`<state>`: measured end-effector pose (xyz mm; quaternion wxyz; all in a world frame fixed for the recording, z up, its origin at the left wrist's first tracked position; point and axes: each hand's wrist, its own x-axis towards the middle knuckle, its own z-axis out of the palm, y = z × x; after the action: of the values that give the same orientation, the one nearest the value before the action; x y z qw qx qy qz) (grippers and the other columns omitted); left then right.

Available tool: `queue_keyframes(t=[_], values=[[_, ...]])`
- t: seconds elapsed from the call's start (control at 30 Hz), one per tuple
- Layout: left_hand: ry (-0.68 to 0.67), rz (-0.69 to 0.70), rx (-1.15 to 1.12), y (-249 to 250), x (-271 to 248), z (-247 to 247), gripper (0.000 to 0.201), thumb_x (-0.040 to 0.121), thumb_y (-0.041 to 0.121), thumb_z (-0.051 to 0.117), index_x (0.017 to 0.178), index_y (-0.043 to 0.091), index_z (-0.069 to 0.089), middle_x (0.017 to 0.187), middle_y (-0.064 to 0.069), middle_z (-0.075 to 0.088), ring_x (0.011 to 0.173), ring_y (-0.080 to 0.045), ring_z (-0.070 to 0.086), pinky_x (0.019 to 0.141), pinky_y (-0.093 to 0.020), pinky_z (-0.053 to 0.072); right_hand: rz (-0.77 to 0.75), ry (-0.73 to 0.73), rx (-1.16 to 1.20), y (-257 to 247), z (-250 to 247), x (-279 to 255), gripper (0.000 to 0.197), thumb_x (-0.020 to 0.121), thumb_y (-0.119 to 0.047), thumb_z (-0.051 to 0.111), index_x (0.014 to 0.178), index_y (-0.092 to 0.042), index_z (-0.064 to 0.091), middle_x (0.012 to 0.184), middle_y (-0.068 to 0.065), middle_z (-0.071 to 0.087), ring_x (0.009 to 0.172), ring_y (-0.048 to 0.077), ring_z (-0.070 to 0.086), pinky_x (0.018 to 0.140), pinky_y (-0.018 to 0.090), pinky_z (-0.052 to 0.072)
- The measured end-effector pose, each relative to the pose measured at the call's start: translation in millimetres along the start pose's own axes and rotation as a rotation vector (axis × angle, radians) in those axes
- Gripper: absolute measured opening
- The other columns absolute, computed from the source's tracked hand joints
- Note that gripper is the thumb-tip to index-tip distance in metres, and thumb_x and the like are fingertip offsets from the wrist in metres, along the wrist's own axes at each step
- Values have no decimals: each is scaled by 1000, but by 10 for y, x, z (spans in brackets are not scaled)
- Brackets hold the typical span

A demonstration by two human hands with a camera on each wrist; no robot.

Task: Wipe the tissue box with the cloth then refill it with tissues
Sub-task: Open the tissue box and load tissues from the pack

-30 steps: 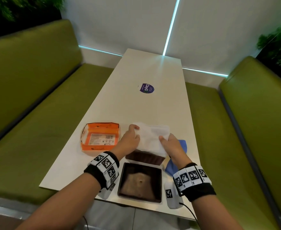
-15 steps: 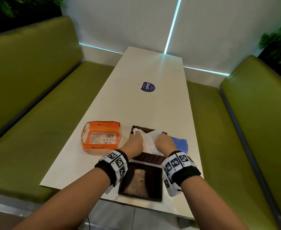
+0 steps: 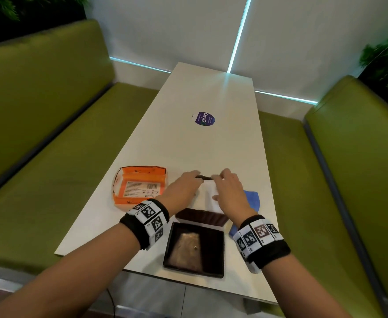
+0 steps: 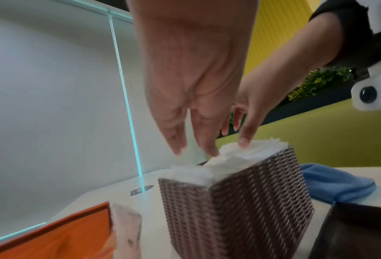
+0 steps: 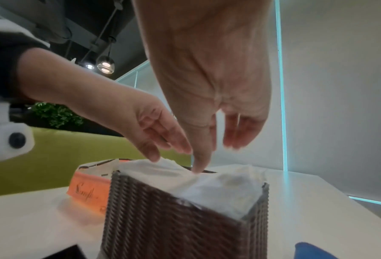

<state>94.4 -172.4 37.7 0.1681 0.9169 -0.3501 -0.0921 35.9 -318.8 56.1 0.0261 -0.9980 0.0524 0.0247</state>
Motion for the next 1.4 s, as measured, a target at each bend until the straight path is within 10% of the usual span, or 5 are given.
queue_keyframes(t=[0.2,0.6,0.83,1.4], values=[[-328,-52,270,70,171,105,34,93,3,49,127,1,52,128,-18,54,113,-32,58,88,-37,48,-51,-174,29,-31,250,8,56,87,1,56,139,-12,39,135,15,41,119,33,46,92,40,45],[-300,-62,412,-96,252,173,41,92,4,51,133,5,47,131,-19,51,119,-37,54,97,-48,48,-69,-119,-107,-1,224,86,50,85,-8,62,132,-8,43,132,15,45,124,32,40,96,38,41],[-296,-54,517,-145,261,182,49,92,4,44,140,8,41,133,-15,56,127,-33,50,115,-62,3,2,-152,-249,4,173,76,41,85,-20,61,125,-20,52,126,6,62,129,36,34,105,43,27],[-364,-56,450,-301,291,71,63,90,11,56,148,10,32,152,-12,38,142,-29,34,115,-63,3,69,-223,-93,89,183,133,53,86,-29,65,135,-22,46,138,4,53,144,40,15,116,52,13]])
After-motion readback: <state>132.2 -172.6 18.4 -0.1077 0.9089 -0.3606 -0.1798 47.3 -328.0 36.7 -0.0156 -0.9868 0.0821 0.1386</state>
